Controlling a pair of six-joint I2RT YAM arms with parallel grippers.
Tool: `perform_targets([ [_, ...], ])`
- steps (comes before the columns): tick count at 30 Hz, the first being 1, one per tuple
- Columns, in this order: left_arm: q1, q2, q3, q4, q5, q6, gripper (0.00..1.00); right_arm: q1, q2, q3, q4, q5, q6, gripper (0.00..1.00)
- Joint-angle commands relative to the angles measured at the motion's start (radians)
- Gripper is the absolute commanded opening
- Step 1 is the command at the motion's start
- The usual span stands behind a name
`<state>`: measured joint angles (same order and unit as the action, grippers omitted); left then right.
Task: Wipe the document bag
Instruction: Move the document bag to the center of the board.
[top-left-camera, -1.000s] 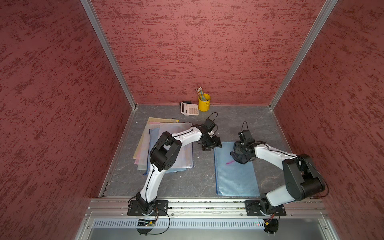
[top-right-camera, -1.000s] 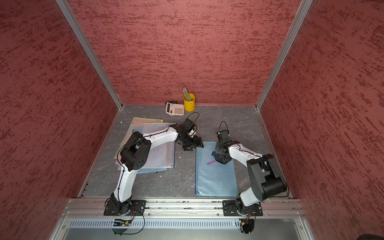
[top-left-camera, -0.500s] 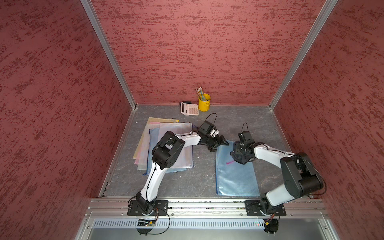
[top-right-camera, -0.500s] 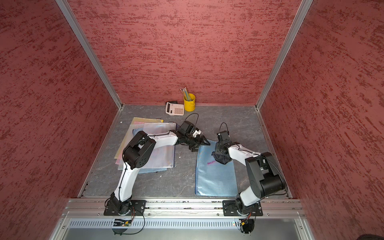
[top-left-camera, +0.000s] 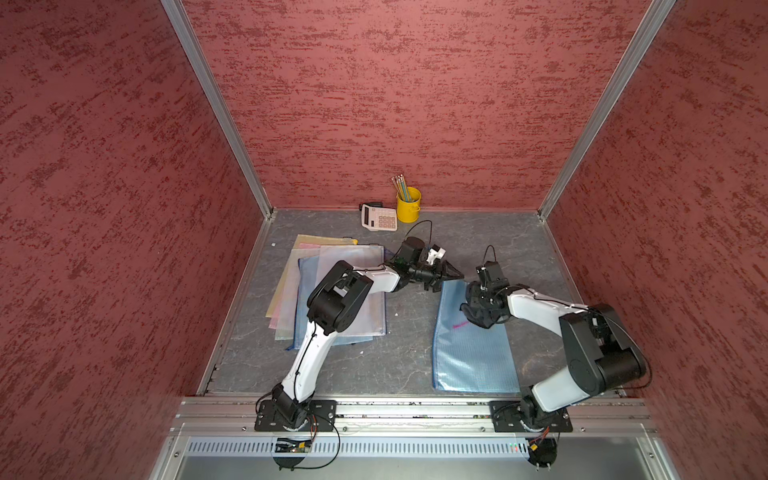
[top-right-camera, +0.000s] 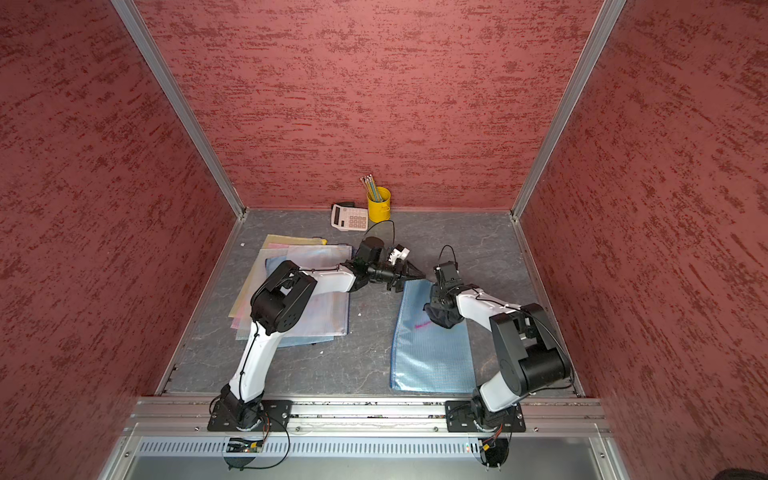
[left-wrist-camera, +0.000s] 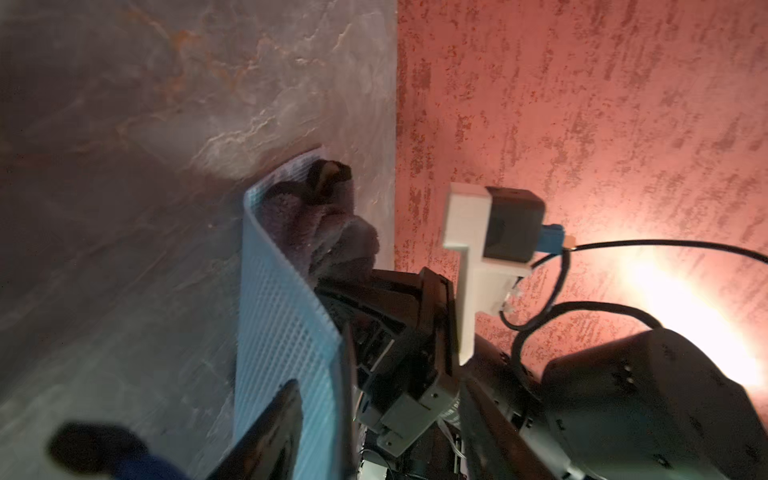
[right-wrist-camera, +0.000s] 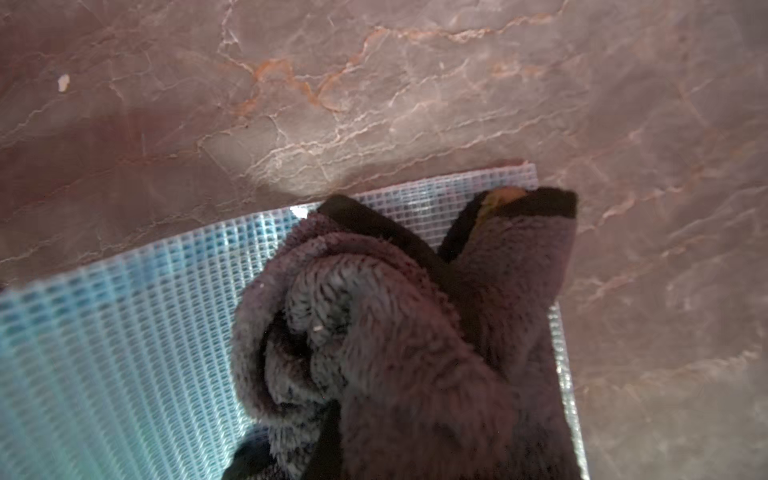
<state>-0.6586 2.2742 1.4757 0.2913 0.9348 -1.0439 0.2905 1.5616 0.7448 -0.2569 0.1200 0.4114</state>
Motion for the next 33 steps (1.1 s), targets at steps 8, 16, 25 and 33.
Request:
perform_targets([
  [8,0.004,-0.070,0.108,-0.564,-0.143,0.403,0.37,0.002,0.044,0.006,-0.013,-0.033,0.005,0.00],
  [16,-0.009,-0.060,0.121,-0.576,-0.172,0.413,0.10,0.001,0.012,0.026,-0.048,-0.002,0.004,0.00],
  [25,0.054,-0.147,0.045,-0.590,-0.218,0.417,0.00,0.096,-0.183,0.232,-0.202,0.136,-0.137,0.00],
  [33,0.115,-0.122,0.018,-0.632,-0.202,0.466,0.00,0.350,-0.056,0.153,0.077,0.009,-0.014,0.00],
])
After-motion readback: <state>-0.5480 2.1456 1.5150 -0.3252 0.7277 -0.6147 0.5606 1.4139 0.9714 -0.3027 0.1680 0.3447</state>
